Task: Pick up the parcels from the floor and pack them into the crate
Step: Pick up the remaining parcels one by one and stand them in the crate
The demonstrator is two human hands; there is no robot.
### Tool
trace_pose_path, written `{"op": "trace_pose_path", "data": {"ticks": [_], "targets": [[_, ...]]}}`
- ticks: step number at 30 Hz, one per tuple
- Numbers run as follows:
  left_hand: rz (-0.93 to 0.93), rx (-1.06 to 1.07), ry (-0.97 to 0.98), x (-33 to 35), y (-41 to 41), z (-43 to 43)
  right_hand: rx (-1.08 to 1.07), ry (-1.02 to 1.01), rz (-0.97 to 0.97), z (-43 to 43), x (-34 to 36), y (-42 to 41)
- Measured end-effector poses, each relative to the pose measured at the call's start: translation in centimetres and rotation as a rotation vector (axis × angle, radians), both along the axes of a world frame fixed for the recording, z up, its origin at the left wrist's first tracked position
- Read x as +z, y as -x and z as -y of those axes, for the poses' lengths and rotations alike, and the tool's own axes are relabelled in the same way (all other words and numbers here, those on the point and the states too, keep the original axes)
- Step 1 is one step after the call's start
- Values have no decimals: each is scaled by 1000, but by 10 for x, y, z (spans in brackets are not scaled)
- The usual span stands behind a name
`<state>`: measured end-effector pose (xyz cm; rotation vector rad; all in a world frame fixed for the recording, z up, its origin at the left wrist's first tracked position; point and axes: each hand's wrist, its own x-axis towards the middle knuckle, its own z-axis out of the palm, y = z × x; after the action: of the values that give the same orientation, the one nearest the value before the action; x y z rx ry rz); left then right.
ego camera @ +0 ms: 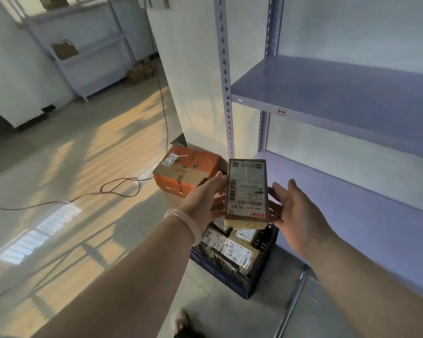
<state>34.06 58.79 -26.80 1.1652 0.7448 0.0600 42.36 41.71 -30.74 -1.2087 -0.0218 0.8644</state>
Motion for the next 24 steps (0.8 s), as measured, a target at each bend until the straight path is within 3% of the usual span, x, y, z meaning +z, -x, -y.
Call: {"op": "trace_pose_path", "data": {"ticks": [6, 11, 14, 18, 24], "targets": [[-243, -339, -29, -102, -50, -76, -191, 95, -217, -70, -101, -2], [-417, -481, 61, -215, -71, -137, -346, 234, -409, -142, -195, 7], [-462, -501, 25, -275, -76, -155, -320, 338, -489, -173, -249, 4], [-463, -509, -174, -344, -99, -167, -331, 444, -540, -197, -312, -15], [-447, -497, -269, -414, -150, -180, -378, 511, -422, -230, -381, -64]]}}
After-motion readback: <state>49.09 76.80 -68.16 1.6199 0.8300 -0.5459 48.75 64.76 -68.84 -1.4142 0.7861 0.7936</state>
